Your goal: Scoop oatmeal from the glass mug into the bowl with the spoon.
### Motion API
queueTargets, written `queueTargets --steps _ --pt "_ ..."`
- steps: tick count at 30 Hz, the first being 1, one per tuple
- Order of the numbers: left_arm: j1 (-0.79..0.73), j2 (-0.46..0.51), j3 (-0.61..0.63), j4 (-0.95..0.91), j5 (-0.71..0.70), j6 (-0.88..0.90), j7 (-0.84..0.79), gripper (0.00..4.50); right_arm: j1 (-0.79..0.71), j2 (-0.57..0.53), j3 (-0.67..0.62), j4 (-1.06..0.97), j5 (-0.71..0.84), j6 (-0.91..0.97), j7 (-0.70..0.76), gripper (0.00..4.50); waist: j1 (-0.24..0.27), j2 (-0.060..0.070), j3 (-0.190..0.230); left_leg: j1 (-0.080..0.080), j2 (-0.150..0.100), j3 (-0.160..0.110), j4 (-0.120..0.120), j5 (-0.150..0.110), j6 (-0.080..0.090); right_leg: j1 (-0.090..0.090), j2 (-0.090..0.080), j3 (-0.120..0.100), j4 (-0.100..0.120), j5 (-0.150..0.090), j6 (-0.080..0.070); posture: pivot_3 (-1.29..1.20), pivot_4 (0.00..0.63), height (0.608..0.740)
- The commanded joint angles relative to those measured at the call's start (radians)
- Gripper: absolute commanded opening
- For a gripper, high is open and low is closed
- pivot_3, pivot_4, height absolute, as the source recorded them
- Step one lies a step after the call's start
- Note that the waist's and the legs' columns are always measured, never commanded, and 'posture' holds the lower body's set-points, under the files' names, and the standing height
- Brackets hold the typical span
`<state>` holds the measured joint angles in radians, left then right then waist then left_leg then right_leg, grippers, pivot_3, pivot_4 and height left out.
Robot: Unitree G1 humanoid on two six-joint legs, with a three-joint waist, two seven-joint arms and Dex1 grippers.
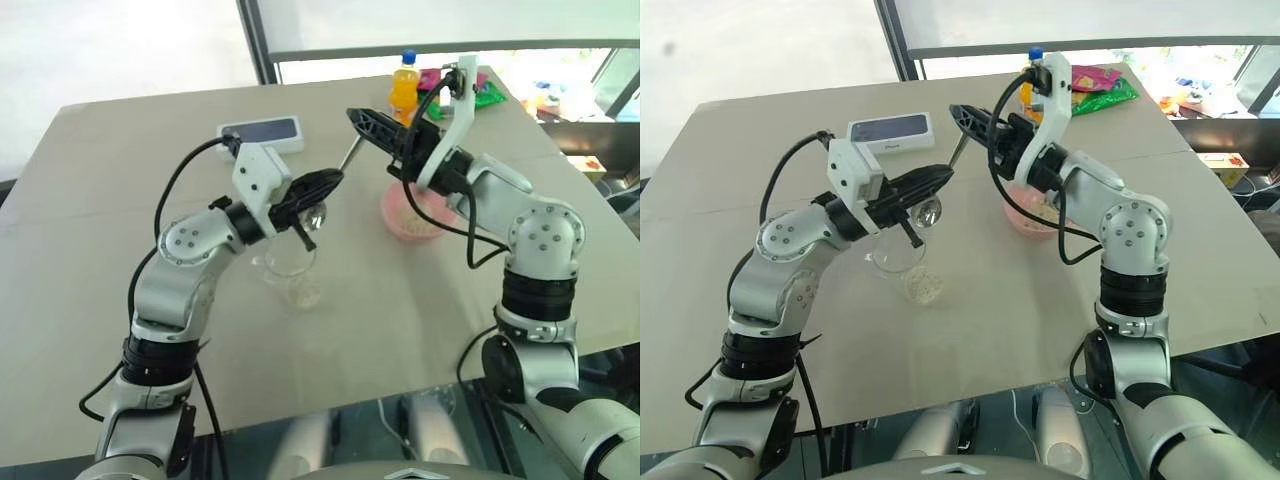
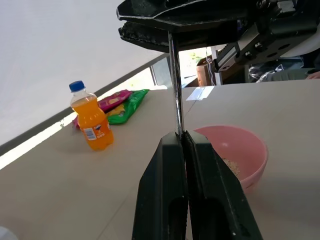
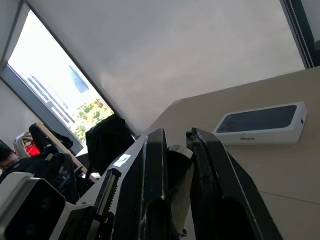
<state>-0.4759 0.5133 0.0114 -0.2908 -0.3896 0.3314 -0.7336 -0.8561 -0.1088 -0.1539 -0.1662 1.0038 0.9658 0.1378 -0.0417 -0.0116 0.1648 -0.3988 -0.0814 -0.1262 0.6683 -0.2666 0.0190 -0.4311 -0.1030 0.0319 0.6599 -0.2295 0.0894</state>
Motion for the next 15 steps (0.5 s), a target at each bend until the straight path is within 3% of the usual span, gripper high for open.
queueTargets --steps 1,15 --pt "-0.021 0.004 0.043 -0.035 -0.027 -0.007 0.01 0.0 -0.013 0.013 0.011 -0.005 -0.005 -0.011 0.002 0.08 0.0 0.0 0.0 0.0 0.0 0.0 0.0 0.0 0.0 0.0 0.0 0.0 0.0 0.0 0.0 0.0 0.15 0.74" --pt "-0.033 -0.015 0.107 -0.048 -0.193 0.126 0.016 0.0 -0.019 0.024 -0.002 -0.014 0.068 -0.004 0.083 0.08 0.0 0.0 0.0 0.0 0.0 0.0 0.0 0.0 0.0 0.0 0.0 0.0 0.0 0.0 0.0 0.0 0.15 0.74"
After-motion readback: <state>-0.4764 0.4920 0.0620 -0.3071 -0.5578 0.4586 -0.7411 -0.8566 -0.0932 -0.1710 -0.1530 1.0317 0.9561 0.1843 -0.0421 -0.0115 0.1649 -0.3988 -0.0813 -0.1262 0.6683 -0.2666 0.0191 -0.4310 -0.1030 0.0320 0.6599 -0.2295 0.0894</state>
